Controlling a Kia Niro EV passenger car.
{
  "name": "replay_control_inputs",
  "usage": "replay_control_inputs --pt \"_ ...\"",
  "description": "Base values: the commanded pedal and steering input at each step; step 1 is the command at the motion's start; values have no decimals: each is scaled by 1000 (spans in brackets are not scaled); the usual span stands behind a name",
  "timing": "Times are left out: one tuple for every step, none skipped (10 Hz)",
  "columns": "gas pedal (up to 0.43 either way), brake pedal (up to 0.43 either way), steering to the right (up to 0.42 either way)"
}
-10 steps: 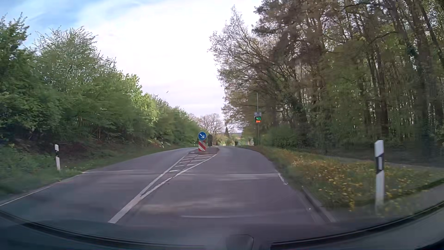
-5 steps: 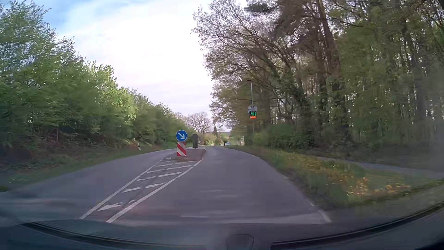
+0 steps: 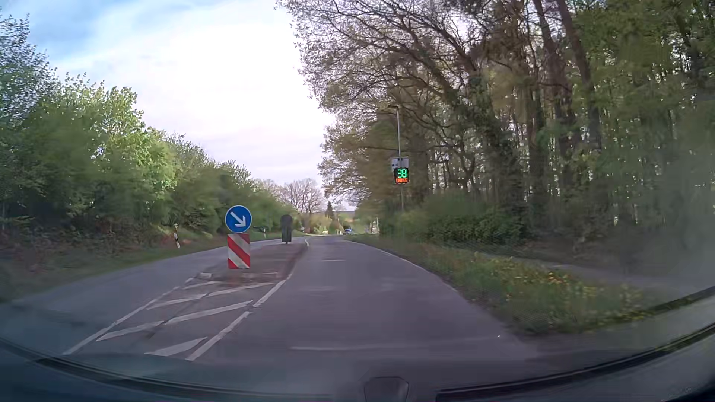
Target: Follow the waypoints while adhering to traffic rules and regulations
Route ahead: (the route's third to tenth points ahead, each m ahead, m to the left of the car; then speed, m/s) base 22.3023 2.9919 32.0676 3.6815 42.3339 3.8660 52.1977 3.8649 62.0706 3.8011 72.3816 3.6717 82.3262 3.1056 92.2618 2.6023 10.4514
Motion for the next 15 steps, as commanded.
replay_control_inputs --pt "0 0 8" --pt "0 0 1" --pt "0 0 -3" --pt "0 0 -10" --pt "0 0 -12" --pt "0 0 -13" --pt "0 0 -18" --pt "0 0 -27" --pt "0 0 -36" --pt "0 0 -41" --pt "0 0 -43" --pt "0 0 -42" --pt "0 0 -40" --pt "0 0 -38" --pt "0 0 -34"
